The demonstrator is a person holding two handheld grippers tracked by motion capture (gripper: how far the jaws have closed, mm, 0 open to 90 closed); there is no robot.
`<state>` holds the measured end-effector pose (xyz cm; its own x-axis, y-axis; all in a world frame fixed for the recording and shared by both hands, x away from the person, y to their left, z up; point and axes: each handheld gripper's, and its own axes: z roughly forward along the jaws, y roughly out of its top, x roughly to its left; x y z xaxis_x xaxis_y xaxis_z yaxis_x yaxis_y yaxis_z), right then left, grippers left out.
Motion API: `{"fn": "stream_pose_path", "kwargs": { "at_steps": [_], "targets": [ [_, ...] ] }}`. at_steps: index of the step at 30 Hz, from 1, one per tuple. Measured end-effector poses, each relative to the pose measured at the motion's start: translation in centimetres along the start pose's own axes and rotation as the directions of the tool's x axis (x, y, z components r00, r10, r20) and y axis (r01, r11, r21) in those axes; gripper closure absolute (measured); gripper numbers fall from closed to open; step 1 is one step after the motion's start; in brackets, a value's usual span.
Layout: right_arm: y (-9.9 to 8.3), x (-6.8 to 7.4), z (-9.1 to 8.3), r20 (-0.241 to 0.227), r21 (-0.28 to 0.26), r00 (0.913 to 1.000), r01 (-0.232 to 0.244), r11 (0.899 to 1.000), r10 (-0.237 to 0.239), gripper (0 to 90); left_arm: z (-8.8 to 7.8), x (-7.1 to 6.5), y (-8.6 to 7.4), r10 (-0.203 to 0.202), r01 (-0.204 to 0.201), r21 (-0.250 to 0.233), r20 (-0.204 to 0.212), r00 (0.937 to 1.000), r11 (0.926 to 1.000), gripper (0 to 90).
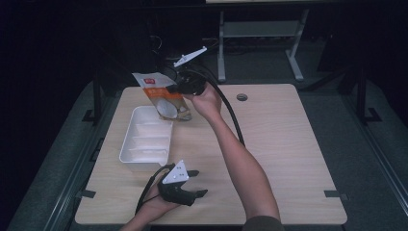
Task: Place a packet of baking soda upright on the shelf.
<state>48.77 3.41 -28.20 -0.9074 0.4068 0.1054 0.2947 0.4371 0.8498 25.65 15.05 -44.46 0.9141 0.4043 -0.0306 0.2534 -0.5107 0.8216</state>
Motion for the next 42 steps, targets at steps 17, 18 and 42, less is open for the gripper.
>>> {"fn": "stream_pose_path", "kwargs": {
  "at_steps": [17, 18, 42],
  "targets": [
    [2.1, 0.4, 5.6, -0.041, -0.006, 0.9982, 0.045, 0.999, -0.045, 90.0, -0.2, 0.1, 0.1, 0.009, -0.009, -0.007, -0.006, 0.9999, 0.9999, 29.9],
    [2.1, 0.4, 6.1, -0.047, -0.011, 0.9976, 0.051, 0.999, -0.051, 90.0, -0.2, 0.1, 0.1, 0.010, -0.010, -0.008, -0.007, 0.9999, 0.9999, 29.9],
    [-3.1, -1.7, 9.6, -0.063, -0.054, 0.9934, -0.100, 0.994, 0.096, 85.0, -0.2, -0.2, 0.1, 0.025, -0.025, -0.002, -0.018, 0.9995, 0.9997, 29.9]
  ]
}}
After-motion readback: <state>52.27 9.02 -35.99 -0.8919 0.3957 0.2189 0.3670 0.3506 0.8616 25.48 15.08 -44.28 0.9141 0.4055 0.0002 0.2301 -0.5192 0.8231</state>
